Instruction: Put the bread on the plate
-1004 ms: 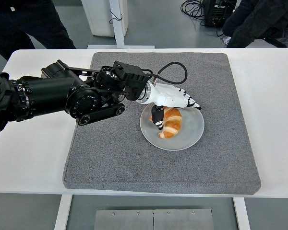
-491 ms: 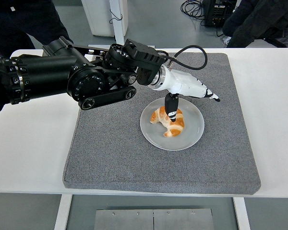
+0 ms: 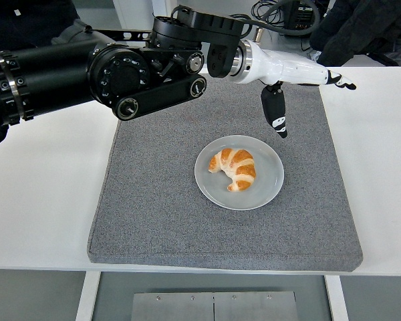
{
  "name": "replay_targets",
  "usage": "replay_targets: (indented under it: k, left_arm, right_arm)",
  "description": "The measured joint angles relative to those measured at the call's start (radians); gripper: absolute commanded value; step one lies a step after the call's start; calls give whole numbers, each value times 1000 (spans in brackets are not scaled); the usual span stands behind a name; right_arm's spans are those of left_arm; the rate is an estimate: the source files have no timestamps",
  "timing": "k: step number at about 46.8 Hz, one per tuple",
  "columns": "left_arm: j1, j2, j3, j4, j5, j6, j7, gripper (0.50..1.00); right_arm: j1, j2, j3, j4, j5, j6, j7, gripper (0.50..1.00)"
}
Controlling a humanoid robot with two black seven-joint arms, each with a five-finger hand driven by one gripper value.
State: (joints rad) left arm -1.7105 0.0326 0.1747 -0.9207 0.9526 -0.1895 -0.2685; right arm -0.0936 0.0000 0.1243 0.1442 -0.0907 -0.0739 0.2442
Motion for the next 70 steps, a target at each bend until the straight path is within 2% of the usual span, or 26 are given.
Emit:
replay_targets:
  k: [12, 20, 24, 36, 50, 56, 60, 70]
  left_arm:
    - [108, 3, -34, 186, -317, 10, -14, 1000]
    - [188, 2, -74, 332, -406, 7, -82, 1000]
    - [223, 1, -102, 400, -453, 0, -97, 1000]
    - [323, -13, -204, 558, -669, 2, -93, 1000]
    - [443, -32, -426, 646, -873, 13, -81, 1000]
    - [477, -33, -524, 657, -907, 47, -35, 1000]
    - [499, -33, -579, 660, -932, 59, -23, 1000]
    - [542, -33, -620, 660, -951, 35, -11, 1000]
  right_arm:
    - [1, 0, 0, 2, 0, 0, 0, 1000]
    - [8, 0, 1, 1, 0, 2, 1, 1000]
    - [7, 0, 0, 0, 0, 2, 0, 1000]
    - [30, 0, 3, 6, 1, 2, 0, 1000]
    - [44, 0, 7, -1, 0, -1, 0, 1000]
    - [43, 0, 1, -1, 0, -3, 1, 1000]
    - [42, 0, 0, -2, 0, -3, 1, 1000]
    - [41, 0, -2, -3, 0, -4, 1, 1000]
